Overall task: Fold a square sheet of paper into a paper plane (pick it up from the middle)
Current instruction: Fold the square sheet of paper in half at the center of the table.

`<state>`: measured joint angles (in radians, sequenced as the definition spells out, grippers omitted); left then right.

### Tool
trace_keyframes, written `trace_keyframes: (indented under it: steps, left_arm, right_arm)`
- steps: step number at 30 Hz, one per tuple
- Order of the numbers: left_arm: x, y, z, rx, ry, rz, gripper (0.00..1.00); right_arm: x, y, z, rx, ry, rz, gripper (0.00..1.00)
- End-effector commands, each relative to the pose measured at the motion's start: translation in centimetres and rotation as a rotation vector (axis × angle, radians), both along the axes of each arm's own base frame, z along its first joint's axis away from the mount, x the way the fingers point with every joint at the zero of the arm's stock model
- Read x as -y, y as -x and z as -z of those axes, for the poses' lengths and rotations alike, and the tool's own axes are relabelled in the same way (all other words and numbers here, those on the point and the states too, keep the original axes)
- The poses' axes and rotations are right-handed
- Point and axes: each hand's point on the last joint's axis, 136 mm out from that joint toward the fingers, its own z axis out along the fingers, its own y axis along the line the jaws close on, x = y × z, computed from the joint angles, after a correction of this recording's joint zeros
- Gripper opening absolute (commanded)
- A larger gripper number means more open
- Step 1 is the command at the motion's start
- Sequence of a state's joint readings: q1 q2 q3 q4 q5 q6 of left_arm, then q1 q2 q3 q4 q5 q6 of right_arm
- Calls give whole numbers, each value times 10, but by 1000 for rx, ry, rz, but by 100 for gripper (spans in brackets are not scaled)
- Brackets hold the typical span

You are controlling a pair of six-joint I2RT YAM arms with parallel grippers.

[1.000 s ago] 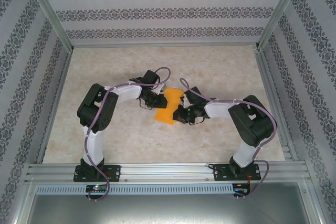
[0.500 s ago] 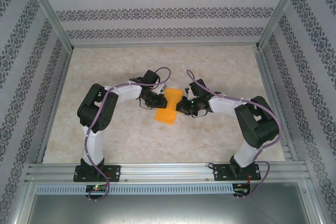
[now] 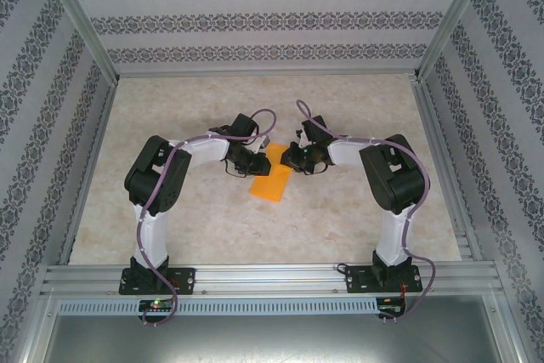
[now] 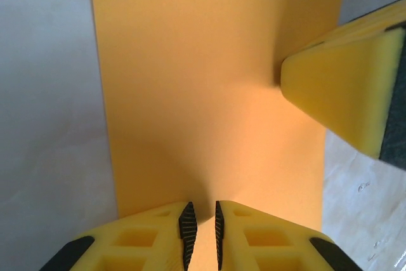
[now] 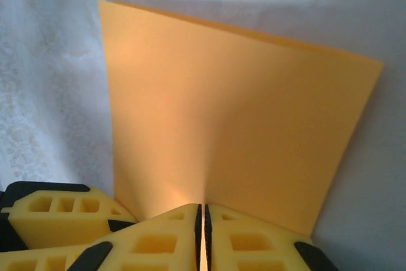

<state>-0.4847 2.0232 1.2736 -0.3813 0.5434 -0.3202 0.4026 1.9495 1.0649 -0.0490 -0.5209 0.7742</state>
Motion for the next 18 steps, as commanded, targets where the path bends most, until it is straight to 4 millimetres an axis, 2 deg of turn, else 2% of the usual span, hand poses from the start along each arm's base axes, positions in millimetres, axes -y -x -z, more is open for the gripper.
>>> trace_keyframes:
  steps: [1,10,13,18]
  left_arm:
    - [-50,55,72,-203,-255,9,24]
    - [-50,57,73,-209,-251,4,24]
    - [-50,57,72,-208,-250,6,23]
    - [-50,57,71,-209,-248,6,24]
  right_arm:
    - [36,-17,14,29,102,54,13]
    - [71,-46,12,92,115,132,12]
    - [70,-51,-2,117,103,123,12]
    - [52,-46,-35,165,54,89,12]
